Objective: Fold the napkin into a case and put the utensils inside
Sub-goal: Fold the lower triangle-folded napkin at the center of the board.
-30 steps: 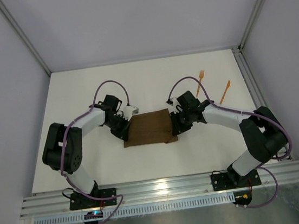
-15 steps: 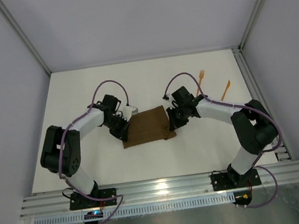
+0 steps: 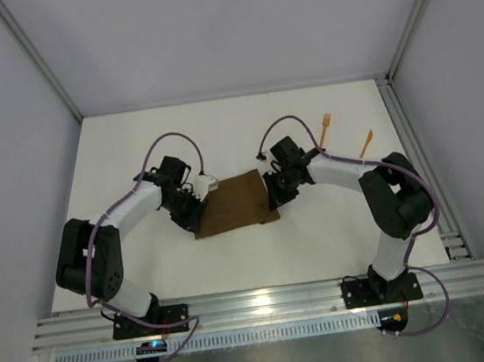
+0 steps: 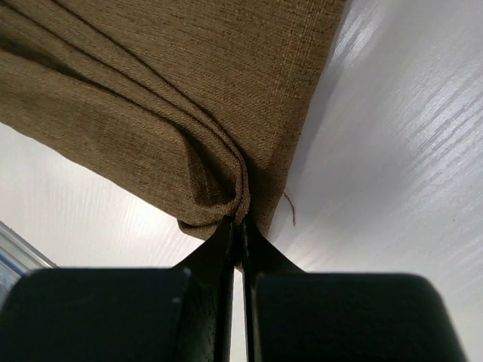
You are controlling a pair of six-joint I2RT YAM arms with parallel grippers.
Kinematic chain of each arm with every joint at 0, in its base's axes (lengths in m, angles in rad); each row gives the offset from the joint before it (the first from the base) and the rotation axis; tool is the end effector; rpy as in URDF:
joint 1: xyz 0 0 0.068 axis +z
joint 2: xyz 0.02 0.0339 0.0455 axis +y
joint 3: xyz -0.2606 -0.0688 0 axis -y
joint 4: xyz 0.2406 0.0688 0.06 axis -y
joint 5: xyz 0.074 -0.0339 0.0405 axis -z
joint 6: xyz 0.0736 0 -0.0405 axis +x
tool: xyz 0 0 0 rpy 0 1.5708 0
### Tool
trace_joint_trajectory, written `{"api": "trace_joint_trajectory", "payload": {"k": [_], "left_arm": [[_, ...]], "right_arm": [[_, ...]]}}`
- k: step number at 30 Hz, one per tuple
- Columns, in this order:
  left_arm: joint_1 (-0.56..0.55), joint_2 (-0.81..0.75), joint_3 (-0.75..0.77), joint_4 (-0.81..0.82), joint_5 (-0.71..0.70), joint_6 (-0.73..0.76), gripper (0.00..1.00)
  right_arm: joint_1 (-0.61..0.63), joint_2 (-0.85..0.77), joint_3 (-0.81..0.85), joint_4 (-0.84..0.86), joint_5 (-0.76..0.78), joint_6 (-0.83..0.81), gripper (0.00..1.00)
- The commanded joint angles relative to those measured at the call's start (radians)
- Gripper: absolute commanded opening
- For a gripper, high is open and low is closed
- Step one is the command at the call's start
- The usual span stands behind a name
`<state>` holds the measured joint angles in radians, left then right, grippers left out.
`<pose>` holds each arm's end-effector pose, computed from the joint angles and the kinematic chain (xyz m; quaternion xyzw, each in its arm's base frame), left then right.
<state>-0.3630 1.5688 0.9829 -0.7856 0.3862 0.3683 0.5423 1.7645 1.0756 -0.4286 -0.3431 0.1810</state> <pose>0.2531 -0.1258 0.1517 0.3670 0.9052 -0.1907 0.0981 0.2928 0.2054 0.1338 -0.2102 0.9376 0.2339 0.1482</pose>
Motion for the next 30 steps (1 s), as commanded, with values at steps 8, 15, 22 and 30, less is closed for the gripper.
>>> {"api": "trace_joint_trajectory", "payload": {"k": [8, 15, 22, 30], "left_arm": [[0.035, -0.050, 0.183, 0.016, -0.216, -0.068, 0.37], [-0.076, -0.021, 0.209, -0.041, -0.027, -0.046, 0.28], [-0.114, 0.053, 0.123, 0.112, -0.003, -0.107, 0.27], [-0.027, 0.187, 0.309, 0.269, -0.047, -0.259, 0.33]], "right_arm": [[0.005, 0.046, 0.067, -0.009, -0.001, -0.011, 0.05], [0.007, 0.039, 0.102, -0.035, -0.002, -0.008, 0.05], [0.008, 0.049, 0.139, -0.042, -0.036, 0.008, 0.03], [0.010, 0.047, 0.103, -0.001, -0.065, 0.017, 0.03]]}}
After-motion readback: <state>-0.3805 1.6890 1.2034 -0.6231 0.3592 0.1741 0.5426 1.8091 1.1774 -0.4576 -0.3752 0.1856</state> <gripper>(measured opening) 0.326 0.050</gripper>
